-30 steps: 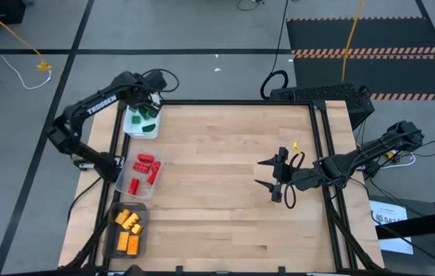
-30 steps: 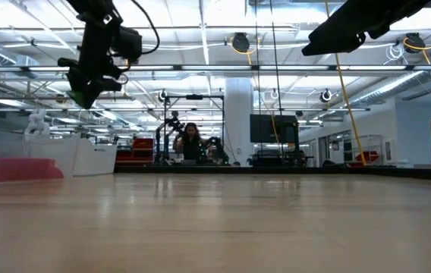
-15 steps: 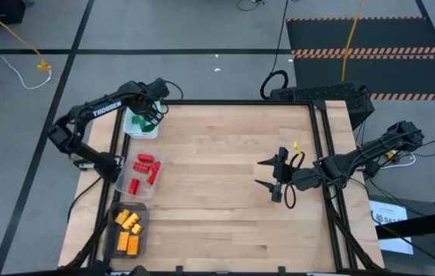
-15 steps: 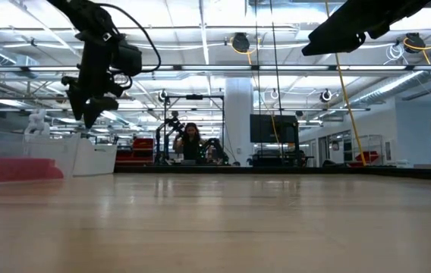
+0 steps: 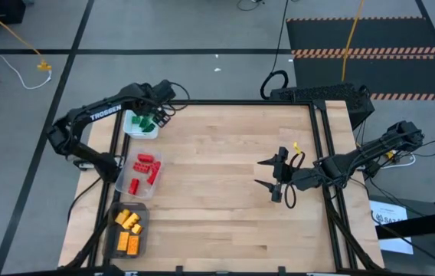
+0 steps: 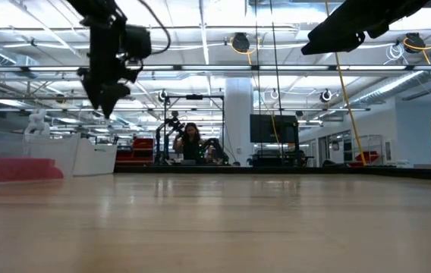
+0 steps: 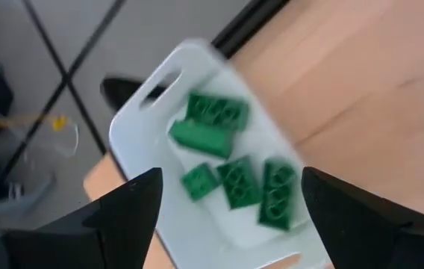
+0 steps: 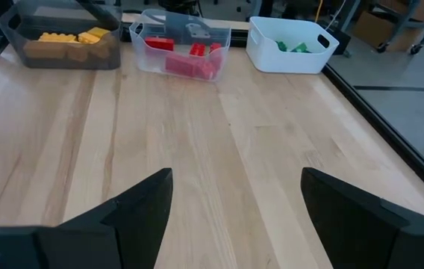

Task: Sort & place blocks by color
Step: Adjust the transparent bin

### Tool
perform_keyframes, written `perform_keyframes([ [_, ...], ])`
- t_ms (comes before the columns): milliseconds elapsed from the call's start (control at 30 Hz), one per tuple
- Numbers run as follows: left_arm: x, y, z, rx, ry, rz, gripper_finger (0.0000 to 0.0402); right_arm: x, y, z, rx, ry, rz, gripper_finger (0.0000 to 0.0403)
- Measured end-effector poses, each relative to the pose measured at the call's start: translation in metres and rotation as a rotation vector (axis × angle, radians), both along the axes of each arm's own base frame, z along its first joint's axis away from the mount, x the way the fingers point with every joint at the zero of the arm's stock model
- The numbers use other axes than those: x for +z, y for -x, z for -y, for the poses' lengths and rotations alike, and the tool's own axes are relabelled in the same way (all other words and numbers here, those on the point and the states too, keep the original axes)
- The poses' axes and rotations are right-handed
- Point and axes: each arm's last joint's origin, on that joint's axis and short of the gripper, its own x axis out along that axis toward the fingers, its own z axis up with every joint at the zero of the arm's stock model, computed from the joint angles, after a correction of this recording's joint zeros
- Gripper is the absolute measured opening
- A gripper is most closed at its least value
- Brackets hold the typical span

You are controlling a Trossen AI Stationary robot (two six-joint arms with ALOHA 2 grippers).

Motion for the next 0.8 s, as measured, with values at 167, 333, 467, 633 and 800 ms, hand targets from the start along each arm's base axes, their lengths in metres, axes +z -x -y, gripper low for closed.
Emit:
perform_keyframes([
  [167,0.026,-0.021,0.029,-0.146,-0.055,0.139,0.0321,0.0,0.0,0.0,-0.002,0.001,0.0,0.0286],
  [333,0.046,-0.05,0.071,-0.377,-0.01,0.461,0.0321,0.0,0.0,0.0,-0.006,-0.003,0.001,0.0286],
  [467,0.051,-0.071,0.112,-0.542,0.032,0.566,0.0321,0.0,0.0,0.0,-0.011,-0.016,0.004,0.0286],
  [633,0.022,-0.084,0.148,-0.527,0.155,0.458,0.0321,0.0,0.0,0.0,-0.023,-0.047,0.011,0.0286],
  [800,-0.013,-0.081,0.172,-0.409,0.266,0.2,0.0321,0.0,0.0,0.0,-0.024,-0.053,0.014,0.0286],
])
